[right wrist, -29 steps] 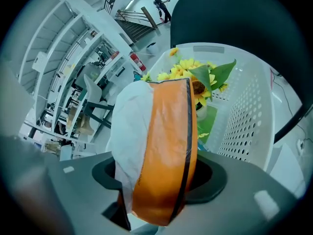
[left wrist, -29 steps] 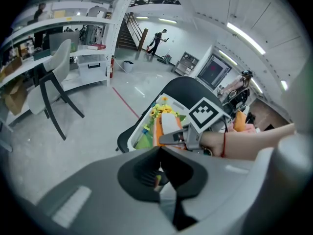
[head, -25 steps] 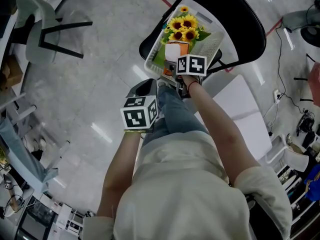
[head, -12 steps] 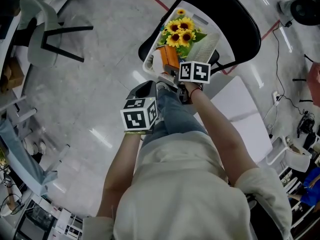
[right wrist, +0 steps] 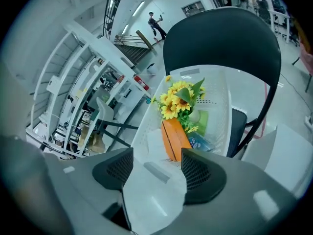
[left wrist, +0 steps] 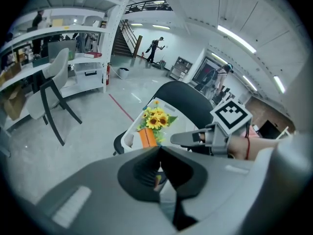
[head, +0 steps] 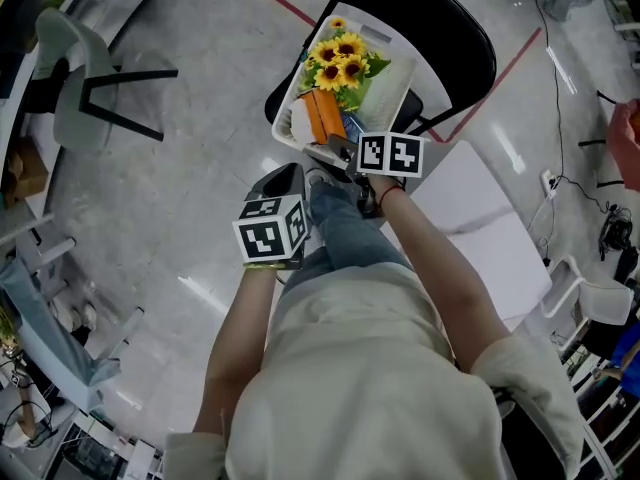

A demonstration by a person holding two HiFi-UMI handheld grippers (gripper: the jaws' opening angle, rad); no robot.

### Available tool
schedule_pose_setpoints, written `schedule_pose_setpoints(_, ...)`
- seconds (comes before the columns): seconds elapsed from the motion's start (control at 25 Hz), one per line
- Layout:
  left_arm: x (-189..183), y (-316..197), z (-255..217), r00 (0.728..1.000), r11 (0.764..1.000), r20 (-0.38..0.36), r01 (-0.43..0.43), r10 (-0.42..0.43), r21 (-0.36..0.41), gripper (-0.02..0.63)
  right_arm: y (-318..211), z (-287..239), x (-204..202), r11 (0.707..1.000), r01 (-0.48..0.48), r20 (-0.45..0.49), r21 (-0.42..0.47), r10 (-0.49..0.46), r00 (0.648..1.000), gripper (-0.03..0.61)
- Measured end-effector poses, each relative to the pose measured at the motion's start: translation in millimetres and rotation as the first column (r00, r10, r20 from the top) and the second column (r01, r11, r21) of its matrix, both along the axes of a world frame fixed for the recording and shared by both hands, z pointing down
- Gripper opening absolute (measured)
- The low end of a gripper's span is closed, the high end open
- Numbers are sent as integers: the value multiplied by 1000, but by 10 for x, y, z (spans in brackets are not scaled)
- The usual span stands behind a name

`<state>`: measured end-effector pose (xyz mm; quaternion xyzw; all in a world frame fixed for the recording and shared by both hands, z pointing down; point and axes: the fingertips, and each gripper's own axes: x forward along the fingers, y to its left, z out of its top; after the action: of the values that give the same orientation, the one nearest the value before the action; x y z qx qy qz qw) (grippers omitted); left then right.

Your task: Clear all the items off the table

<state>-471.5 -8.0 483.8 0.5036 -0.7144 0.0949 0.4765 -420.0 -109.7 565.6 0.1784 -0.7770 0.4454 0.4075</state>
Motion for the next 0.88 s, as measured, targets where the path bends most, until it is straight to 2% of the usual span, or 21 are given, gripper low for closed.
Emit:
schedule_pose_setpoints(0.28,267,80,-78,999,999,19,-32,32,24,9,94,-233,412,997,1,21,82,-3,1000,245)
schedule_pose_setpoints(0.64,736,217,-175,996,995,41,-83,81,54,9,290,-509,992,981,-1,33,192,-5,999,81)
schedule_pose_setpoints(0.88,1054,331,-234,993,990,49,-115,111,82,9,419,-707,1372,966,-60,62,251,45,997,1)
